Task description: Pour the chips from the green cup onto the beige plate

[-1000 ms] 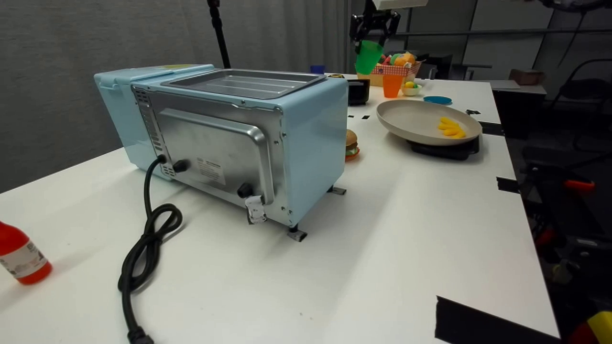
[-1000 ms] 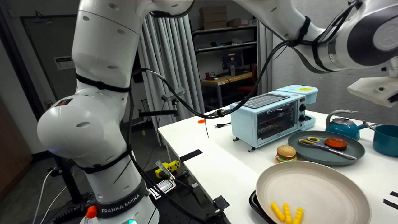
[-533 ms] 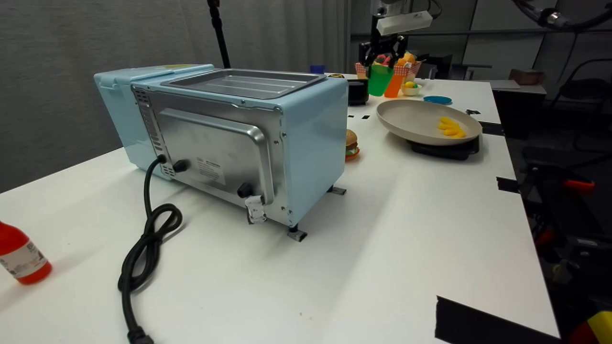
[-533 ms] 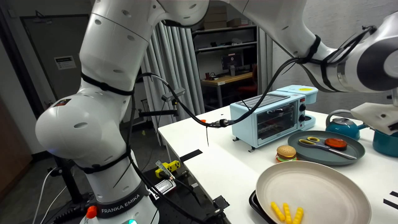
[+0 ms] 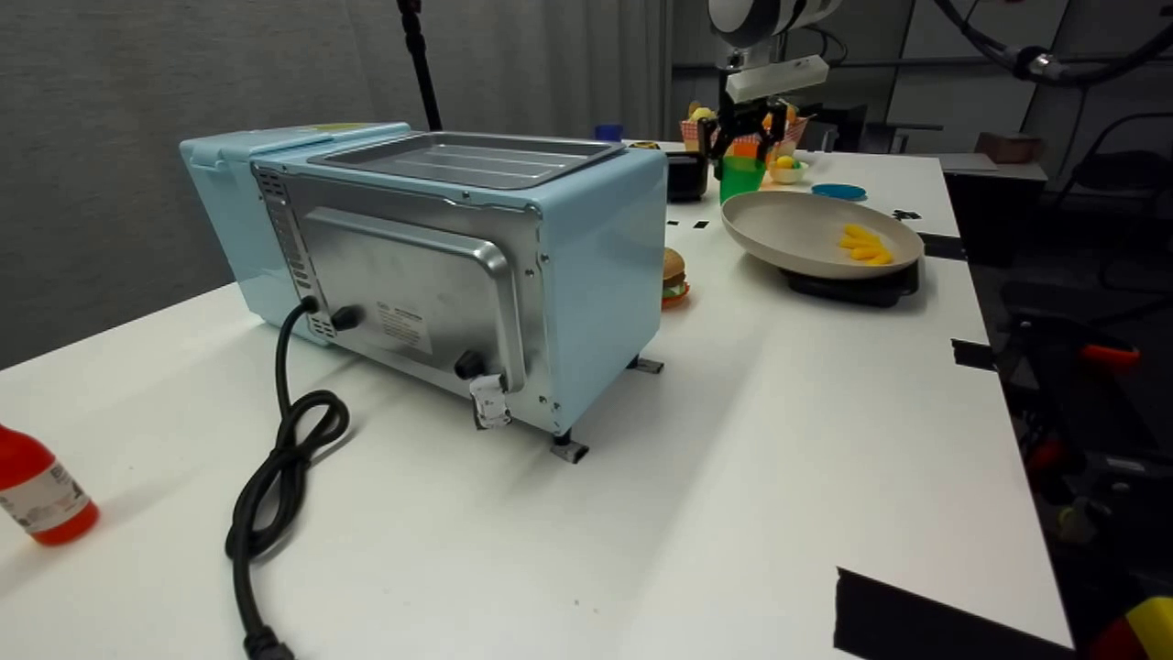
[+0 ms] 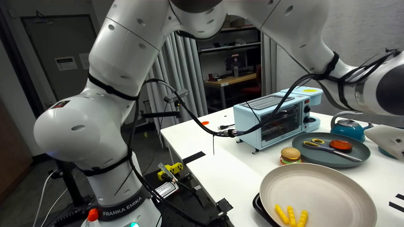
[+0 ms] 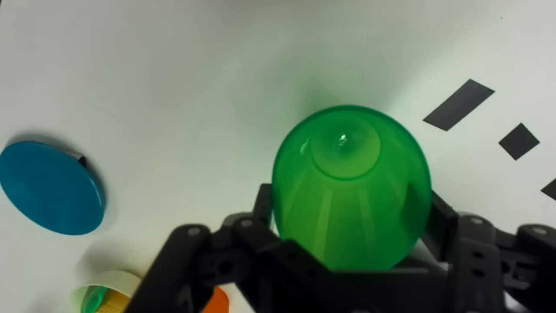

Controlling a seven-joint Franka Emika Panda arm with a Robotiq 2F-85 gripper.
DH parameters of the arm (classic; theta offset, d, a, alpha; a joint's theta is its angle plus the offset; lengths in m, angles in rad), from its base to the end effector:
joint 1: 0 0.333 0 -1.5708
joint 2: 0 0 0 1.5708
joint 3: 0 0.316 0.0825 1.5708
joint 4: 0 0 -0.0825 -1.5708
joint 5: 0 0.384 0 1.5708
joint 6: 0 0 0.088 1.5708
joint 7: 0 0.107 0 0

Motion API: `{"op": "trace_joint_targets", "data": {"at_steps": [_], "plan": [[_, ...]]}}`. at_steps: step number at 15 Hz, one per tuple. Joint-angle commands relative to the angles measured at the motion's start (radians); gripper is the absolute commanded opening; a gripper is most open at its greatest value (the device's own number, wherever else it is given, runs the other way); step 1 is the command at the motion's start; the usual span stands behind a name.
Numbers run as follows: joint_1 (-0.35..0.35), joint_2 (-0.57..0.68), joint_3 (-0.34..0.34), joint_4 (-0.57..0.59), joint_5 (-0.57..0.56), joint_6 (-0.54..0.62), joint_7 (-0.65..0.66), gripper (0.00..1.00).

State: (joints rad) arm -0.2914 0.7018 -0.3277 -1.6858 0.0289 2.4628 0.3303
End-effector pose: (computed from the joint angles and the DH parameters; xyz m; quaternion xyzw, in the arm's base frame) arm 0.5766 -0.3784 0.2185 0.8981 -0.4264 0.0414 0.0998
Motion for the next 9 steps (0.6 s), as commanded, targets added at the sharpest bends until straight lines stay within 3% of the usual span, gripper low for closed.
{"op": "trace_joint_targets", "data": {"at_steps": [1, 3, 9], "plan": [[-0.021, 0.038, 0.009, 0.088, 0.023, -0.088, 0.004, 0.94], [-0.025, 0.043, 0.011, 0.106, 0.023, -0.112, 0.002, 1.0], [-0.029, 0.021, 0.029, 0.124, 0.033, -0.137, -0.012, 1.0]]}}
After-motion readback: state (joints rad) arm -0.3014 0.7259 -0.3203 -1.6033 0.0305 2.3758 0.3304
